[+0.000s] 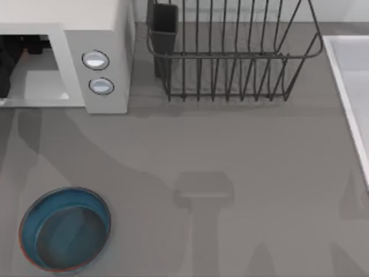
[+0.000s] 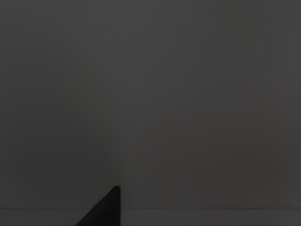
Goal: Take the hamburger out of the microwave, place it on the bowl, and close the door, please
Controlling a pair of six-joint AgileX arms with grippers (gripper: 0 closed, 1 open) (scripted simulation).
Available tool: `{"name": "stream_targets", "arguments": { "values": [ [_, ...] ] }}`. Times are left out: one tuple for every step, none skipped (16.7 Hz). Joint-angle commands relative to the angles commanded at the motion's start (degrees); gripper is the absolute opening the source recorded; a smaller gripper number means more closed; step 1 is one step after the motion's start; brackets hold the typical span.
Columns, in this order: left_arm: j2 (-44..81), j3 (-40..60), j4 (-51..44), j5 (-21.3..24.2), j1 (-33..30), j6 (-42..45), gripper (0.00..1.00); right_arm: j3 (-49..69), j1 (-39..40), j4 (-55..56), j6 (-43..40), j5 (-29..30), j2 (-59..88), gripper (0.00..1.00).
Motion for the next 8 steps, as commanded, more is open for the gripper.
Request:
{"name": "stream_targets", "arguments": {
  "values": [
    [-1.1,-2.5,1.6,0.2,0.2,0.1,0.00,0.0,0.0,0.0,0.0,0.0,0.0,1.00],
    [-2.4,-5.6,3.4,0.5,0.5,0.2,0.00,0.0,0.0,0.0,0.0,0.0,0.0,1.00],
    [-3.8,-9.3,5.5,0.8,0.9,0.2,0.00,0.0,0.0,0.0,0.0,0.0,0.0,1.00],
    [-5.4,-13.5,7.7,1.1,1.2,0.3,0.00,0.0,0.0,0.0,0.0,0.0,0.0,1.00],
    [-7.2,-18.0,10.1,1.4,1.6,0.5,0.00,0.0,0.0,0.0,0.0,0.0,0.0,1.00],
    [-9.0,-22.8,12.6,1.8,2.0,0.6,0.00,0.0,0.0,0.0,0.0,0.0,0.0,1.00],
    [-10.8,-27.7,15.1,2.2,2.4,0.7,0.00,0.0,0.0,0.0,0.0,0.0,0.0,1.00],
    [-12.6,-32.6,17.7,2.5,2.8,0.8,0.00,0.0,0.0,0.0,0.0,0.0,0.0,1.00]
  ]
}}
